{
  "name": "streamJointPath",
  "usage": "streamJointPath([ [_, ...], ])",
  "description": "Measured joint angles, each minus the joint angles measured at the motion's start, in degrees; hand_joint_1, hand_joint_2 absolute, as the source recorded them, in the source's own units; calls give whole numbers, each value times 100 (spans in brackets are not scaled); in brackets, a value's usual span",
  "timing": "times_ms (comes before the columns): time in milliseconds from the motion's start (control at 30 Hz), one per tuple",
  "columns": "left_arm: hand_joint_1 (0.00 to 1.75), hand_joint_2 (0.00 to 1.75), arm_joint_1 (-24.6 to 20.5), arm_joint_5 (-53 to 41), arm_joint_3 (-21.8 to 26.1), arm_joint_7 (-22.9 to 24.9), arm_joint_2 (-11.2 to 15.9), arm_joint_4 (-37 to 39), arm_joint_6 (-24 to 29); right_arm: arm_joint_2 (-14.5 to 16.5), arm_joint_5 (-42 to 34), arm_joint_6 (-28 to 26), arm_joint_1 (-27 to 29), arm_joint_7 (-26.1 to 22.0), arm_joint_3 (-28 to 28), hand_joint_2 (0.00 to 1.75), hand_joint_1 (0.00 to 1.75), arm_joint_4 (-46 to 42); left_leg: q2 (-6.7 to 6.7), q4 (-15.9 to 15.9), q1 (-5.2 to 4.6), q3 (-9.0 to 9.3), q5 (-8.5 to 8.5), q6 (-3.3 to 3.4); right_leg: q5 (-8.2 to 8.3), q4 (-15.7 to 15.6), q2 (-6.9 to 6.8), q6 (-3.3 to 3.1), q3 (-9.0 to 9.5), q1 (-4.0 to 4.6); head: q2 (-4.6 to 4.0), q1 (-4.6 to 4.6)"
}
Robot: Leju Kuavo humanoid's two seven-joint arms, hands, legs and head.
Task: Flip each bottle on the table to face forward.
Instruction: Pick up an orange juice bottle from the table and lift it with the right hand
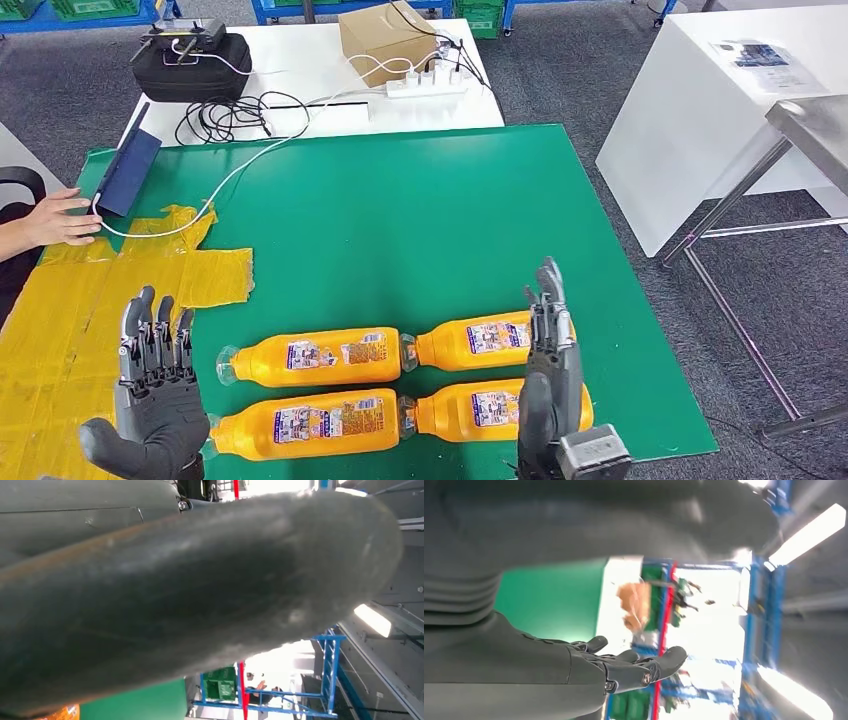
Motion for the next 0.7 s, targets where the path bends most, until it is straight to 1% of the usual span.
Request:
streamJointPath([
  [200, 0, 0, -23, 168, 58, -52, -41, 57, -268, -244, 902, -150, -432, 691, 512, 175, 0, 196, 0, 0, 0, 2, 2, 1, 1, 1, 0, 0, 0, 0, 0, 0],
  [400, 0, 0, -48, 251, 98, -48, -55, 96, -349, -393, 1183, -146, -719, 886, 883, 175, 0, 328, 0, 0, 0, 0, 2, 2, 1, 1, 0, 0, 1, 0, 0, 0],
  [467, 0, 0, -90, 313, 103, -17, -55, 122, -385, -438, 1308, -16, -856, 1032, 1036, 175, 0, 405, 0, 0, 0, 0, 2, 2, 1, 1, 0, 0, 0, 0, 0, 0],
  [533, 0, 0, -132, 367, 105, 57, -55, 159, -417, -505, 1359, 297, -1014, 1313, 1228, 175, 0, 524, 0, 0, 0, 1, 2, 2, 1, 1, 0, 0, 0, 0, 0, 0],
  [600, 0, 0, -150, 406, 107, 163, -54, 219, -432, -609, 1288, 604, -1126, 1591, 1426, 175, 0, 688, 0, 0, 0, 2, 2, 2, 1, 1, -1, 0, 0, 0, 0, 1],
  [700, 0, 0, -161, 458, 109, 224, -50, 342, -437, -808, 1136, 775, -1191, 1797, 1708, 175, 0, 931, -1, 0, 0, -1, 2, 2, 1, 1, -1, 0, 1, 0, 0, 0],
])
